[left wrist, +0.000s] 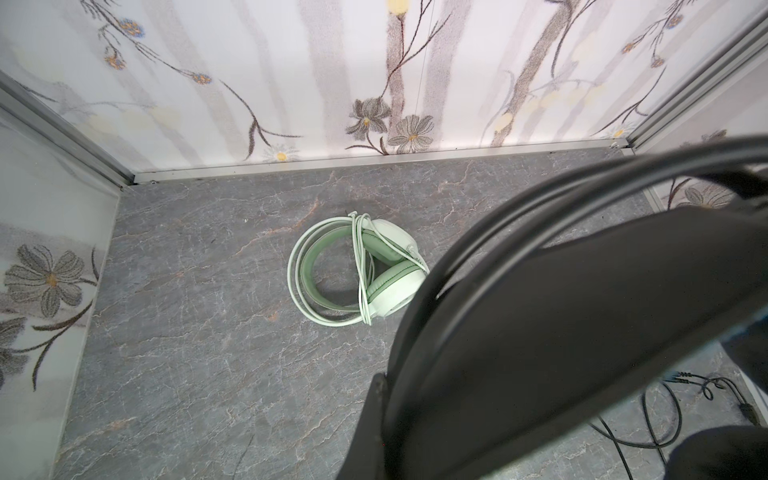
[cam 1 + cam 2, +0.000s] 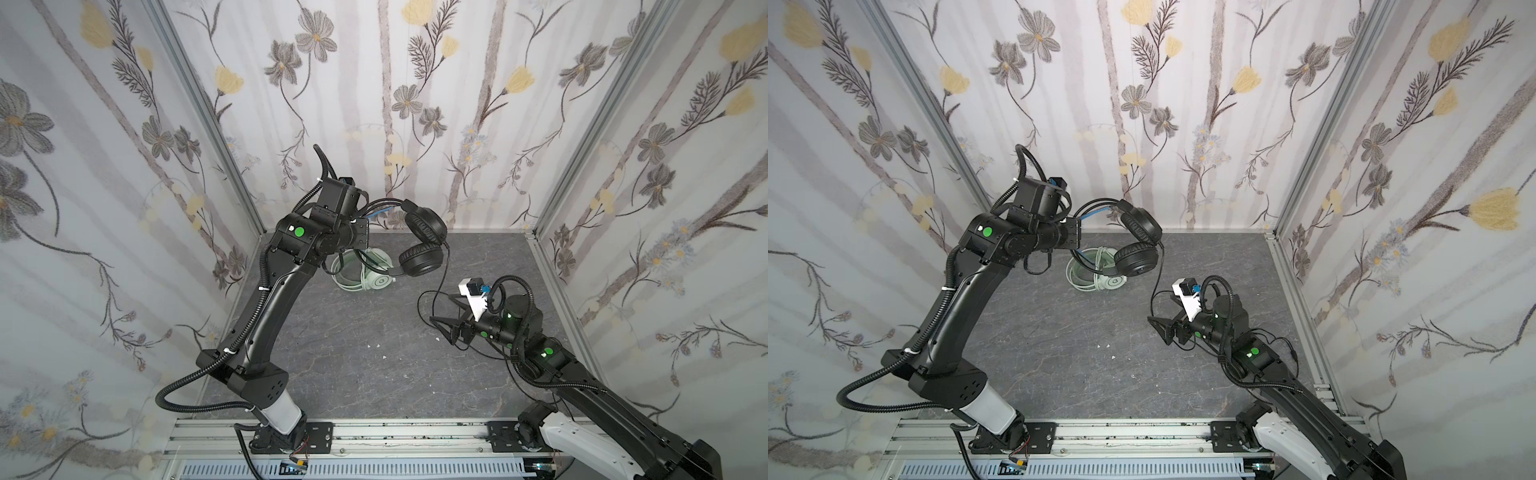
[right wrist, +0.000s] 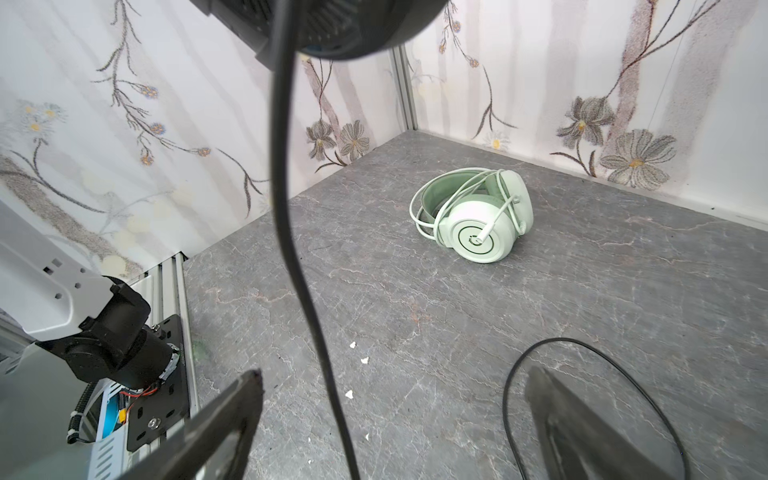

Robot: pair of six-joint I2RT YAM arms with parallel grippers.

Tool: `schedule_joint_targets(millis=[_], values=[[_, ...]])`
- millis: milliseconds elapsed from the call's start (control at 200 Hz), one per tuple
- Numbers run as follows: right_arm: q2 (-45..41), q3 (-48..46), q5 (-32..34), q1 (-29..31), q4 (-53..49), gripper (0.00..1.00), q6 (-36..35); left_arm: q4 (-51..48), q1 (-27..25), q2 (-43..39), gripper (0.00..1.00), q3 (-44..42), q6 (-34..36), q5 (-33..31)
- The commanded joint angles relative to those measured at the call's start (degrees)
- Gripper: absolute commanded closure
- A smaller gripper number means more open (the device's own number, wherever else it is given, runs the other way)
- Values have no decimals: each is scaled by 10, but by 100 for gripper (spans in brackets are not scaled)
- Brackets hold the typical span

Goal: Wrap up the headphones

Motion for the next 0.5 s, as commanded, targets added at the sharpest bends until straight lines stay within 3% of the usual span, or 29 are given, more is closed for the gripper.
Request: schedule_joint_targets(millis=[0,165,375,495], values=[[23,-28,3,3,104,2,38,-6,4,9,100,29,0,0],[61,-52,4,11,155,4,52,-12,8,16,100,57,-5,7],[107,-50,-7,13,148,21,44,-34,20,29,100,97,-7,19],[114,-55,-4,13,147,25,39,-37,28,26,100,99,-10,23]])
